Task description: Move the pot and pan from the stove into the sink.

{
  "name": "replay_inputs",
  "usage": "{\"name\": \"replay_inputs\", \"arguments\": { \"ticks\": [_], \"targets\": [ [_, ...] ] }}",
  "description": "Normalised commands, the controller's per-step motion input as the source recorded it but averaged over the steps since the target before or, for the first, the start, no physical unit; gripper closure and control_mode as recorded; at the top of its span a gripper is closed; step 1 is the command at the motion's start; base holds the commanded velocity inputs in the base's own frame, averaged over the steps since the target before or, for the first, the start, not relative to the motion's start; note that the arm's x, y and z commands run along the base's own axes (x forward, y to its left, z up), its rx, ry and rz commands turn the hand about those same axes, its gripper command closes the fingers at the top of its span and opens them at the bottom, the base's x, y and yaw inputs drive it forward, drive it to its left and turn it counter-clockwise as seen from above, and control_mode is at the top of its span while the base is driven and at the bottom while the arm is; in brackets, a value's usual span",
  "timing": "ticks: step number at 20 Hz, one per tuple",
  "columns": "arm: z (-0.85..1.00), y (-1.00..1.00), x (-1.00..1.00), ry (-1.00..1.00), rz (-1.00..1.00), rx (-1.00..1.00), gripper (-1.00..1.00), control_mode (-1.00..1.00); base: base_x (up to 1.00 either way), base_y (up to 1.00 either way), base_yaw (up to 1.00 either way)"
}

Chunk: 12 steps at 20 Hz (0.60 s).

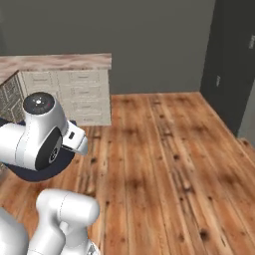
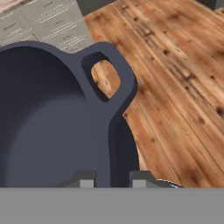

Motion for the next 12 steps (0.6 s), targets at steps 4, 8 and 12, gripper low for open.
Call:
{"name": "replay_inputs", "arguments": {
  "ticks": [4,8,12],
  "targets": [
    [0.00,0.00,0.00,0.00,0.00,0.00,1.00,1.00,-0.06,0.00,0.50],
    [0.00,0.00,0.00,0.00,0.00,0.00,1.00,1.00,-0.02,-0.01,0.47],
    [0.00,0.00,0.00,0.00,0.00,0.00,1.00,1.00,-0.01,-0.06,0.17]
  ]
}}
